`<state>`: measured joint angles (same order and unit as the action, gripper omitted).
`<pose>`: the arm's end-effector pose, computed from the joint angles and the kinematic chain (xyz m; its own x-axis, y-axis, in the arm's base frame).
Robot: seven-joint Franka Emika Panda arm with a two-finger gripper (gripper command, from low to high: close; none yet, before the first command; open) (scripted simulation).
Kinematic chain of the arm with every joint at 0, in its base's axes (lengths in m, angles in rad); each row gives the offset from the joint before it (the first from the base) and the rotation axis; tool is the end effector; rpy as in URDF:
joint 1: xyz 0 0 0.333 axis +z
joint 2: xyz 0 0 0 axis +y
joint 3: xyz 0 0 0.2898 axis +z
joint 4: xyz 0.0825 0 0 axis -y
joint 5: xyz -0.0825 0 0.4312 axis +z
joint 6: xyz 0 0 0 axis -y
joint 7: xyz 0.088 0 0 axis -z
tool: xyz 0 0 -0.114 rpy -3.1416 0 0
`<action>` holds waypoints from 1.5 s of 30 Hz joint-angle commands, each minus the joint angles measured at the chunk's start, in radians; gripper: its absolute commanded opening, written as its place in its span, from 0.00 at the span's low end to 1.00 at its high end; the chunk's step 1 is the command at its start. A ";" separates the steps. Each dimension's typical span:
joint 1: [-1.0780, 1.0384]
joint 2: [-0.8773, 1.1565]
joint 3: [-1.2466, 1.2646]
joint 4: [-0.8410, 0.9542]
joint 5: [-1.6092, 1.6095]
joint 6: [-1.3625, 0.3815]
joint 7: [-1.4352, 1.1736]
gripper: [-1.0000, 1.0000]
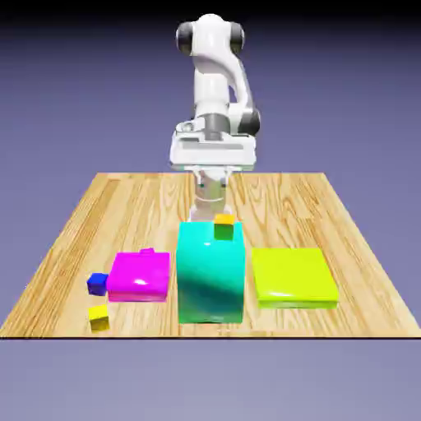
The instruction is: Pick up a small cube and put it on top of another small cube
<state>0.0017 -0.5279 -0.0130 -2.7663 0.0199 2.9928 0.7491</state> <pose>0.4571 -0.0062 0.3999 0.5185 -0.7034 0.4862 -0.5120 -0.7108 -0.4824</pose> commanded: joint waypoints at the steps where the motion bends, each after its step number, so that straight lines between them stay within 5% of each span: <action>1: -0.009 0.035 -0.011 0.036 0.017 -0.037 0.007 0.50; 45: -0.385 1.570 -0.486 1.631 0.744 -1.649 0.300 0.50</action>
<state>-0.3834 1.0421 -0.4994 -1.1354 0.7637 1.3444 1.0489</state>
